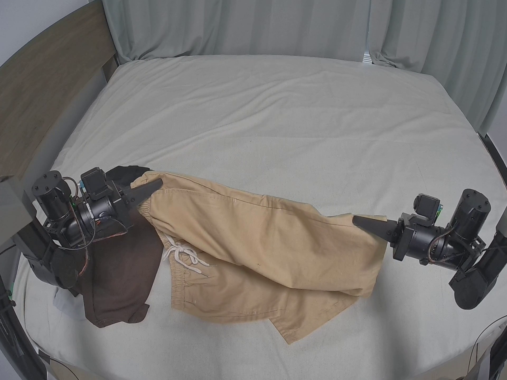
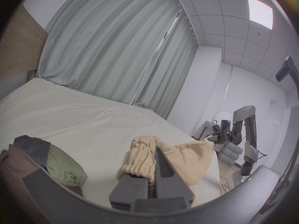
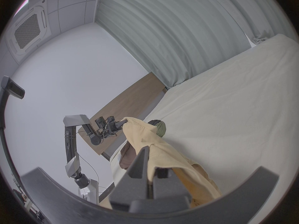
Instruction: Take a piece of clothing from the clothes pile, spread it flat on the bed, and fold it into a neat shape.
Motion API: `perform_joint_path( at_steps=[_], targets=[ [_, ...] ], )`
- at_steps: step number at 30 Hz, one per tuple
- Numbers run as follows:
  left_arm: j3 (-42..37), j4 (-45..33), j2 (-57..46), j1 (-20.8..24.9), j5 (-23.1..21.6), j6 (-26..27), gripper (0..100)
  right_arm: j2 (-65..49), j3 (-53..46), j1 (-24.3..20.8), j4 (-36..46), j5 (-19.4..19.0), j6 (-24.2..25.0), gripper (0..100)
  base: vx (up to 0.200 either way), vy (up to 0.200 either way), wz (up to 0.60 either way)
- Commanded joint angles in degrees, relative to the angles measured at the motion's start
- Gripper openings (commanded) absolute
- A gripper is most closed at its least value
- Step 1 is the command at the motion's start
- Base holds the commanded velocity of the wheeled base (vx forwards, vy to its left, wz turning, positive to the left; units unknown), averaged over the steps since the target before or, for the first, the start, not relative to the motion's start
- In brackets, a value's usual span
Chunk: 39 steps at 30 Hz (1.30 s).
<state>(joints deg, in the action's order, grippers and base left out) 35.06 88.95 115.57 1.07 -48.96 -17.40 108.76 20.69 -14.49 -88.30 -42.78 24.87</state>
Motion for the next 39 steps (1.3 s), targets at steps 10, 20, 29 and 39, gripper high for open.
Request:
perform_joint_path(
  at_steps=[10,20,29,39],
  targets=[
    [0.0,0.2,-1.9,-0.1,0.0,-1.6,0,-1.2,0.5,0.0,0.0,0.1,0.0,0,0.000,0.000,0.00],
    [-0.2,0.2,-2.0,-0.1,0.0,-1.6,0,-4.0,1.5,-0.1,0.1,1.6,2.3,0,0.000,0.000,0.00],
    [0.1,0.2,-2.0,-0.1,-0.3,-1.6,0,-4.4,1.8,0.1,0.0,1.8,2.4,0,0.000,0.000,0.00],
    [-0.3,0.2,-3.0,0.0,-0.3,-1.7,0,-4.4,2.1,0.1,0.0,1.8,2.4,0,0.000,0.000,0.00]
  ],
)
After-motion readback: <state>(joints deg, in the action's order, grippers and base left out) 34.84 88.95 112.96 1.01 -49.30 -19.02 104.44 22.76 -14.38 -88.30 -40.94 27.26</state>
